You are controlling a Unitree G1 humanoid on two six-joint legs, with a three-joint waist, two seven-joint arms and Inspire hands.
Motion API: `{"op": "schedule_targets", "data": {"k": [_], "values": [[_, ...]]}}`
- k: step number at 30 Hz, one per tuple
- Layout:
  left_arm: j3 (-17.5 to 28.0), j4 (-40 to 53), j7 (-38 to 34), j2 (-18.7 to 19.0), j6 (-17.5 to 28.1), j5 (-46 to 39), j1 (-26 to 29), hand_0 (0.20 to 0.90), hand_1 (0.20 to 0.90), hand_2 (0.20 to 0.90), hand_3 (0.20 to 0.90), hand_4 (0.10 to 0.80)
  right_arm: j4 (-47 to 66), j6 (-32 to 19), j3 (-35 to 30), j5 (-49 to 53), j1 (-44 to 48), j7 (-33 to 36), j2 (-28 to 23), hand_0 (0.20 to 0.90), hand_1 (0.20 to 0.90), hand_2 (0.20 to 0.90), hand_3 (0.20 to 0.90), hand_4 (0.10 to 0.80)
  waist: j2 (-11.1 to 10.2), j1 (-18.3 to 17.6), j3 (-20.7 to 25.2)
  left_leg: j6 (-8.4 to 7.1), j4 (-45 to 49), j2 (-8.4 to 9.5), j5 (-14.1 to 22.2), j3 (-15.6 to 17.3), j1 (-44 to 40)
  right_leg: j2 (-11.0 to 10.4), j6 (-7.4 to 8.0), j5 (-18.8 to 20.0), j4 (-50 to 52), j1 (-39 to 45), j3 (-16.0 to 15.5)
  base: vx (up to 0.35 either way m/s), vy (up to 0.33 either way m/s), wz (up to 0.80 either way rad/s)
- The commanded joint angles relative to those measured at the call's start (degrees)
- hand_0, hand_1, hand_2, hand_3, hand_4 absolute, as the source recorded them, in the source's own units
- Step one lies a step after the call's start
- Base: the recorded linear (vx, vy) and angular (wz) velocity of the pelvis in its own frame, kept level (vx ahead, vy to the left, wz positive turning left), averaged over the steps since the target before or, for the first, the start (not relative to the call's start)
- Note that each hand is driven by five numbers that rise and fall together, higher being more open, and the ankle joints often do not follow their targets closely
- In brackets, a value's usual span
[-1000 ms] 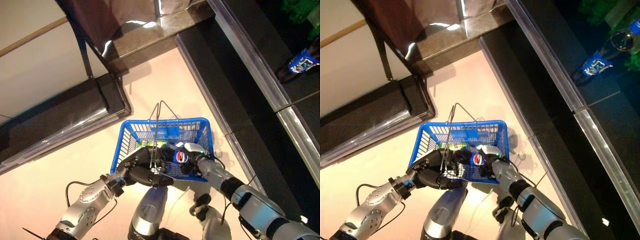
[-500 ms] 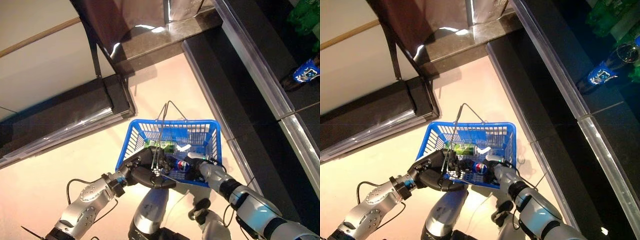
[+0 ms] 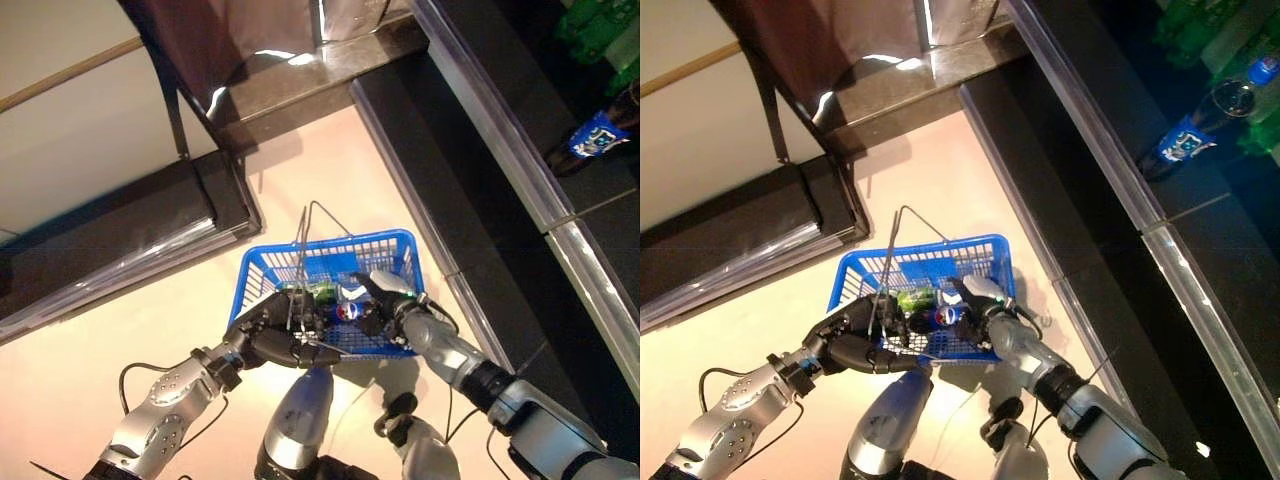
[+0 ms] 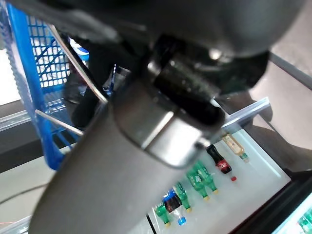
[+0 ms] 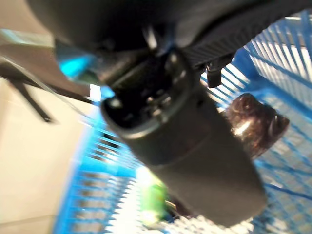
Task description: Pick up the drink and place into the basket.
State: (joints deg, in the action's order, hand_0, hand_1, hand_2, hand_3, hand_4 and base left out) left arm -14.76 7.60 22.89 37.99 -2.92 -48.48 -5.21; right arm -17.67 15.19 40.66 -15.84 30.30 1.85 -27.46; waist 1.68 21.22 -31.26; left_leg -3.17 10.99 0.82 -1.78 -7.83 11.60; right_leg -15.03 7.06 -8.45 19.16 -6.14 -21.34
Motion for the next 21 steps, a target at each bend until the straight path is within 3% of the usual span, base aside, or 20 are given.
{"op": "schedule_targets", "data": {"k": [1, 4, 7, 11, 19, 21], "values": [[7.9, 16.5, 5.1, -4.3, 18.2, -7.0, 3.4, 0.300, 0.300, 0.300, 0.200, 0.100, 8.9, -0.7, -3.1, 2.7, 2.3, 3.3, -7.1, 0.900, 0.900, 0.900, 0.900, 0.800, 0.0, -3.0, 1.5, 1.30, 2.6, 0.65, 1.0, -0.4, 1.1, 2.5, -3.17, 4.4, -1.7, 1.3, 0.4, 0.003, 0.027, -0.09], [8.0, 15.1, 3.9, -4.8, 19.3, -5.6, 2.7, 0.300, 0.300, 0.300, 0.200, 0.100, 18.0, -3.2, -7.6, 9.5, 0.4, 2.9, -10.4, 0.900, 0.900, 0.900, 0.900, 0.800, -0.5, -4.5, 1.5, 1.52, 2.4, 0.33, 1.1, 0.5, 0.8, 2.8, -3.08, 4.6, -2.1, 1.3, 1.3, -0.018, 0.041, -0.12], [7.9, 12.6, 2.6, -5.5, 20.0, -4.3, 2.0, 0.300, 0.300, 0.300, 0.200, 0.100, 25.1, -9.3, -11.9, 20.5, -3.0, 1.1, -10.6, 0.900, 0.900, 0.900, 0.900, 0.800, -1.0, -5.9, 1.9, 1.65, 2.5, 0.00, 1.6, 1.3, 0.3, 3.0, -2.99, 4.6, -2.3, 1.4, 2.2, 0.005, 0.037, -0.15], [8.6, 10.5, 1.6, -5.6, 20.5, -4.1, 0.3, 0.300, 0.300, 0.300, 0.200, 0.100, 30.2, -14.4, -16.0, 26.9, -7.2, -0.5, -11.3, 0.900, 0.900, 0.900, 0.900, 0.800, -1.5, -6.9, 2.5, 1.75, 2.6, -0.28, 2.1, 2.3, -0.2, 3.1, -2.78, 4.7, -2.8, 1.7, 3.0, 0.021, 0.020, -0.17], [10.1, 4.1, -1.8, -7.6, 22.1, -0.2, -3.8, 0.300, 0.300, 0.300, 0.200, 0.100, 35.7, -20.3, -23.9, 34.5, -17.7, -2.9, -8.6, 0.900, 0.900, 0.900, 0.900, 0.800, -3.3, -9.1, 5.5, 2.00, 1.1, -1.10, 3.0, 4.9, -3.0, 3.8, -1.82, 5.6, -5.4, 3.5, 4.9, 0.030, 0.009, -0.11], [10.2, 0.1, -6.3, -8.6, 23.1, 2.4, -5.5, 0.300, 0.300, 0.300, 0.200, 0.100, 36.1, -20.9, -25.7, 35.8, -23.0, -3.6, -7.5, 0.900, 0.900, 0.900, 0.900, 0.800, -4.5, -10.6, 7.2, 2.14, 0.3, -1.57, 3.4, 6.4, -4.4, 4.2, -1.30, 6.2, -6.6, 4.0, 6.4, 0.024, 0.000, -0.19]]}}
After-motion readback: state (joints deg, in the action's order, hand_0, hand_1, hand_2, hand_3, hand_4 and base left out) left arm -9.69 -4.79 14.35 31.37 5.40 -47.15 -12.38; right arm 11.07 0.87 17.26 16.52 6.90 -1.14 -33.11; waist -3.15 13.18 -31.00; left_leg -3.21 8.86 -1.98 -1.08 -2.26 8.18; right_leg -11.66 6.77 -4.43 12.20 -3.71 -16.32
